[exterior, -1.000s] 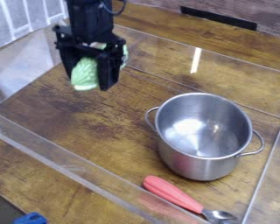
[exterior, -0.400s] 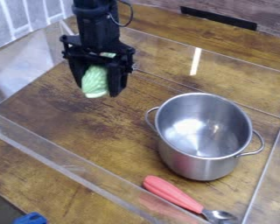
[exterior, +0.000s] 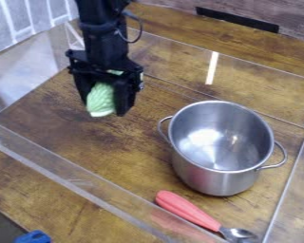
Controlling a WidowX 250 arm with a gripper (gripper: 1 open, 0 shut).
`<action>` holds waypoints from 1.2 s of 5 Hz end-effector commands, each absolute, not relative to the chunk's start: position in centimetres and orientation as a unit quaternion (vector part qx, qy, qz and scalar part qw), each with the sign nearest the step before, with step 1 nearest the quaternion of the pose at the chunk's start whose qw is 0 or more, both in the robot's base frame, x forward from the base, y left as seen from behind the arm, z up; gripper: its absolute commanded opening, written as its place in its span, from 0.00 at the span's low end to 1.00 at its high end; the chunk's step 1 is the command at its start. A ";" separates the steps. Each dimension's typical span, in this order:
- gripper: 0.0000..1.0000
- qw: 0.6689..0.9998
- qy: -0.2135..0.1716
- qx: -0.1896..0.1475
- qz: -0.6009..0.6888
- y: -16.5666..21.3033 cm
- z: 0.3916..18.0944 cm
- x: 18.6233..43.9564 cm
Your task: Remove the green object from the silver pot and put it on the table
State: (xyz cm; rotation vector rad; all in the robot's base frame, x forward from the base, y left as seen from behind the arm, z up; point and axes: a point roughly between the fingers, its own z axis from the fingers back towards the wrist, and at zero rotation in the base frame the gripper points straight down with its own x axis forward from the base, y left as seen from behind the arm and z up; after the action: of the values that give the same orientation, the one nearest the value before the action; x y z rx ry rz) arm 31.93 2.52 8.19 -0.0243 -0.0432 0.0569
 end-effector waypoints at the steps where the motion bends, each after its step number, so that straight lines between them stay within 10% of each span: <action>1: 0.00 0.999 -0.043 -0.009 0.029 3.6 8.8 32.4; 6: 0.00 0.996 -0.044 0.003 0.080 4.1 5.5 35.3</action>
State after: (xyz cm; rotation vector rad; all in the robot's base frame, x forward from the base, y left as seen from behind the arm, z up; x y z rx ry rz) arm 34.22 4.22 3.74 0.0012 -0.0292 0.1641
